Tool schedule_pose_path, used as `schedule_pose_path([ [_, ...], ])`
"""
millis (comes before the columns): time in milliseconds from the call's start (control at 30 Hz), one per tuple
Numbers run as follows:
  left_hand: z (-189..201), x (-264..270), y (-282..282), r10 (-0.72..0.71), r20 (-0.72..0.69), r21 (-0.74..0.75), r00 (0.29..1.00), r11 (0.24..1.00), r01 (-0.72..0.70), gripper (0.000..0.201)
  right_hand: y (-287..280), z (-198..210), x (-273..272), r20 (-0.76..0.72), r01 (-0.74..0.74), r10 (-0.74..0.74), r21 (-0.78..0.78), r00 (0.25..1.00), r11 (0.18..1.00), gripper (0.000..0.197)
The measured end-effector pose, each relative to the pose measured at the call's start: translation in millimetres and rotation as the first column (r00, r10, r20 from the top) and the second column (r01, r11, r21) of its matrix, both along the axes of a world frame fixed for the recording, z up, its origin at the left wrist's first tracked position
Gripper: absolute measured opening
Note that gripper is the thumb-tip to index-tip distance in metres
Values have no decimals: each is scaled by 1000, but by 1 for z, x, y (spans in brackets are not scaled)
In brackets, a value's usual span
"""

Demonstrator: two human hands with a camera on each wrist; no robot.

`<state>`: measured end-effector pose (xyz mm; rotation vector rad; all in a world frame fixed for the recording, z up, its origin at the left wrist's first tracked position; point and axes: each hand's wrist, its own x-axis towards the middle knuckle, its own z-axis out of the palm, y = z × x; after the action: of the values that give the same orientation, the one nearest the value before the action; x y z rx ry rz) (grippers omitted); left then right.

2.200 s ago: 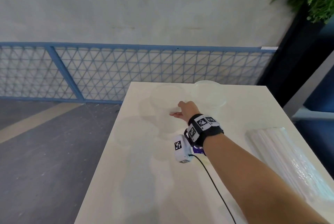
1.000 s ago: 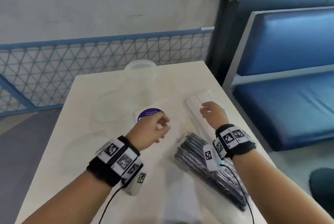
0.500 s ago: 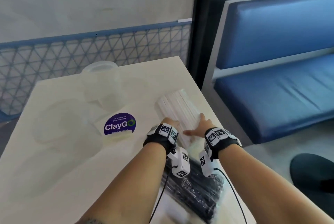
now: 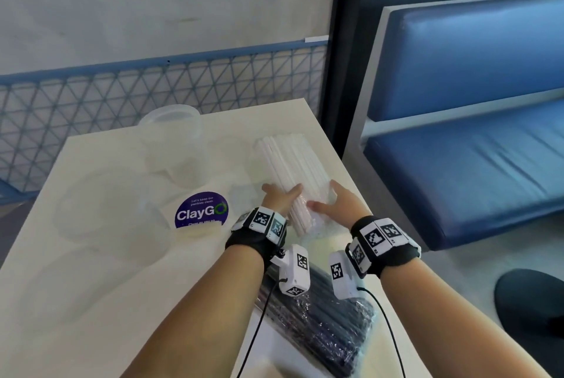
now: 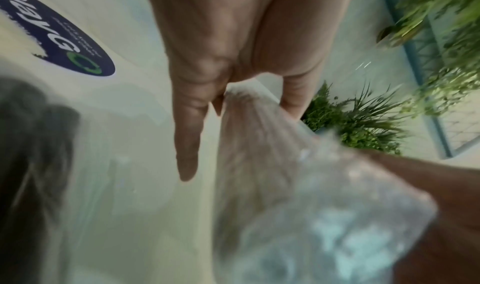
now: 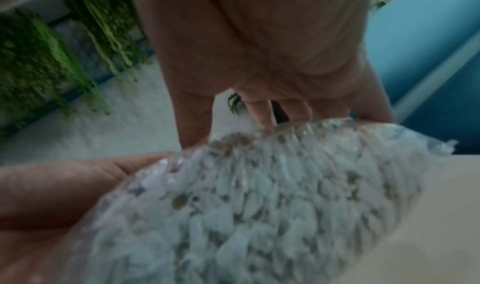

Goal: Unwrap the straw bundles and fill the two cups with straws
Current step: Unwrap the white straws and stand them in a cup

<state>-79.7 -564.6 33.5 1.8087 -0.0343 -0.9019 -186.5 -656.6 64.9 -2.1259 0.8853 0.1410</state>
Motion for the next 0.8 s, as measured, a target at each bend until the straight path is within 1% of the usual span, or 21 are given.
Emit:
schedule_pose_path([
  [33,7,0,6,14,11,-40,1000,999,-14,71,5,6,1,22,-9,9,18,1000,1000,77],
  [67,14,1,12,28,48,-77,998,997,-24,64,10,12,3,45,-18,16,36,999,999,75],
  [133,27,4,27,66,187,-113,980,993,-45,48,23,21,9,106,-21,12,84,994,996,63],
  [167,34,5,34,70,266,-109,961,993,-42,45,30,24,13,140,-20,2,127,990,992,58],
  [200,41,5,42,61,337,-105,939,994,-27,47,38,26,17,180,-20,-14,184,984,983,58],
  [233,47,2,50,46,411,-98,911,995,-6,51,45,28,22,219,-19,-37,246,975,969,62],
  [333,56,-6,72,-38,597,-44,801,996,80,59,70,34,39,314,-30,-98,381,944,924,80],
  [367,57,-10,80,-72,638,-23,767,993,113,60,78,36,44,344,-32,-131,430,930,902,85],
  [400,55,-12,87,-98,674,-11,732,990,142,63,85,37,49,378,-28,-177,479,909,877,86],
  [433,53,-14,95,-125,709,13,694,986,163,67,92,39,52,406,-18,-238,535,882,845,82],
  [500,45,-15,109,-180,793,94,582,980,175,74,105,44,56,441,-18,-338,630,832,777,70],
  [533,42,-15,117,-205,826,134,525,976,170,75,112,45,58,465,-27,-362,643,808,766,61],
  [567,42,-17,125,-219,837,148,502,973,177,75,118,47,59,497,-36,-376,638,782,769,48],
  [600,39,-18,132,-215,845,135,489,972,194,74,125,48,60,528,-37,-395,632,752,774,35],
  [633,40,-20,140,-208,844,112,495,970,216,72,130,48,61,544,-29,-419,635,727,772,26],
  [667,38,-21,148,-202,845,85,496,965,248,72,134,48,60,550,-27,-439,645,711,764,25],
  [733,35,-19,163,-207,836,55,509,953,298,73,141,44,60,556,-52,-449,666,700,744,33],
  [767,35,-17,169,-198,813,34,548,955,294,75,145,44,58,558,-67,-440,668,704,741,34],
  [800,33,-14,176,-180,776,3,604,959,282,78,148,43,56,556,-76,-426,666,713,742,32],
])
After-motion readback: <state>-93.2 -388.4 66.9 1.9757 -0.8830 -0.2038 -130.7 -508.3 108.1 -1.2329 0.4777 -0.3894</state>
